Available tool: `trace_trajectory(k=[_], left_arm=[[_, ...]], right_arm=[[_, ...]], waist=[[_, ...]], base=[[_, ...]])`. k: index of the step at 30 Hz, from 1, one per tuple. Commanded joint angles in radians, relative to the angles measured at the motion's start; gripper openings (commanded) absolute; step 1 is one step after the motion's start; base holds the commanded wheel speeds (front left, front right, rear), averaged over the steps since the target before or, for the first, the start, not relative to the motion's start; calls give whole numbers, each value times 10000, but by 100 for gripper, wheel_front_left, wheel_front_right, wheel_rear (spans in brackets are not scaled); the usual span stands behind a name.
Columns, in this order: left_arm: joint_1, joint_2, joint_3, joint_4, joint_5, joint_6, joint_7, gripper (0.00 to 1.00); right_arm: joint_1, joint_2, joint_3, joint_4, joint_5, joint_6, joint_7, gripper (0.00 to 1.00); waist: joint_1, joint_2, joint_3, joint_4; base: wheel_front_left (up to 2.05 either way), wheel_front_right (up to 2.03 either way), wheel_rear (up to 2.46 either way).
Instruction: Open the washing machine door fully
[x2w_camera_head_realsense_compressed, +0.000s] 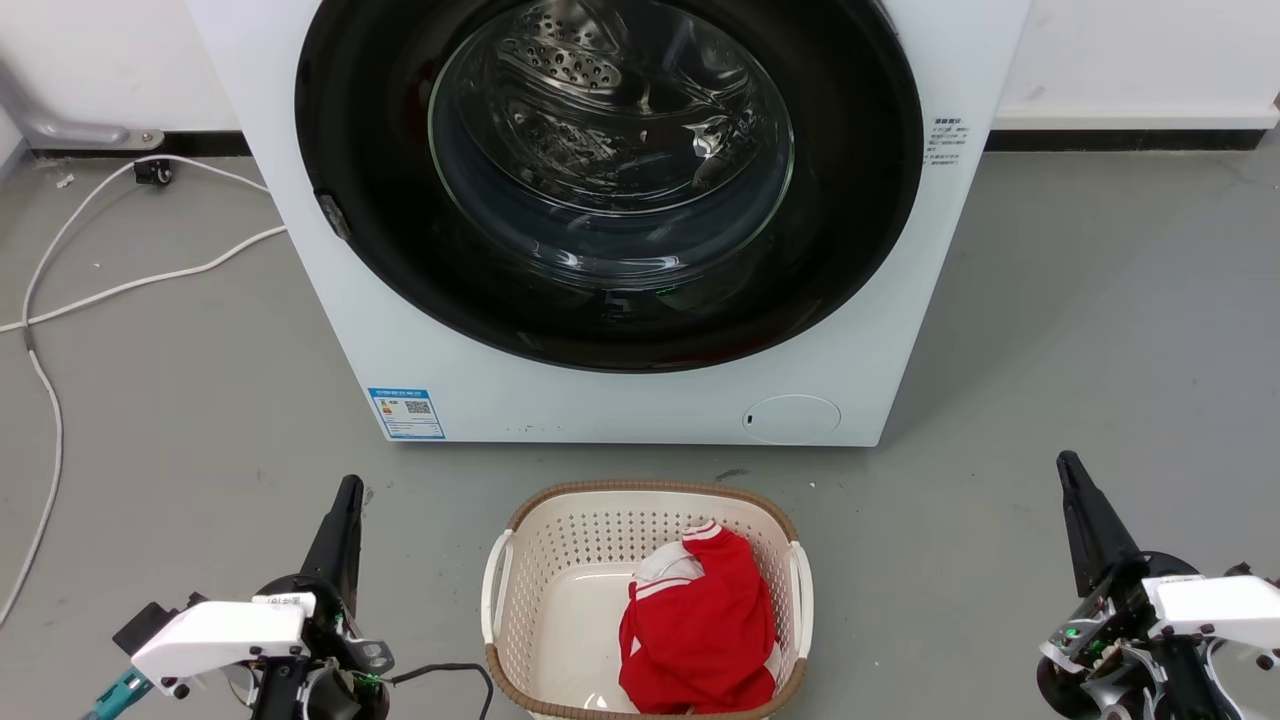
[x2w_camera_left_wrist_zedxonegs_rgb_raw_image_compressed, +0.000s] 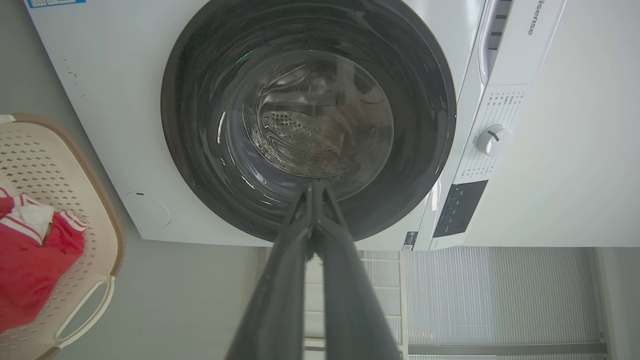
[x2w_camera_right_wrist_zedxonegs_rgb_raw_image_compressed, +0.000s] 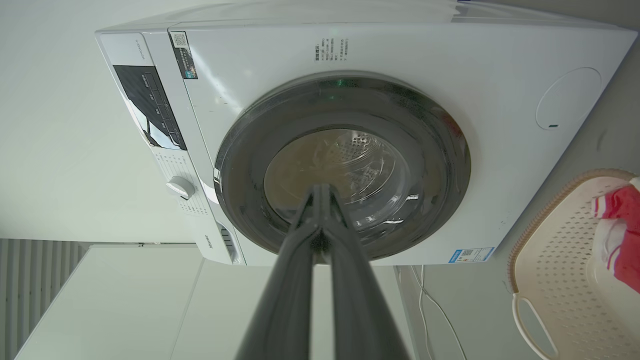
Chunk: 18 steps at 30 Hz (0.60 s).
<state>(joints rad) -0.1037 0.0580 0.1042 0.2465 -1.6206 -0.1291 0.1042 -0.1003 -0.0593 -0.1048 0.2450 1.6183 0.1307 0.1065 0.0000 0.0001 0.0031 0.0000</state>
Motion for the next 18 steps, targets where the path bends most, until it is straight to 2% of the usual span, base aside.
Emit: trace_trajectory(k=[1,2,11,18], left_arm=[[-86,-1,26,8,46,-29,60,0],[0,0,2,0,0,0,0,100],[-5,-23,-329,-88,143,0,-370,100],[-52,-26,-507,-494,797,-3,-708,100]], right_arm=[[-147,31,-16,12,-34,0,17,0],[-1,0,-2,0,-2,0,0,100],[176,15,179,-161,-124,0,-368,100],[239,22,187,-450,-672,0,-703,100]], waist=[[0,-1,0,0],[0,-1,0,0],[0,-1,-2,-9],[0,-1,-9,-28]], base=[[0,0,0],[0,0,0],[0,0,0],[0,0,0]])
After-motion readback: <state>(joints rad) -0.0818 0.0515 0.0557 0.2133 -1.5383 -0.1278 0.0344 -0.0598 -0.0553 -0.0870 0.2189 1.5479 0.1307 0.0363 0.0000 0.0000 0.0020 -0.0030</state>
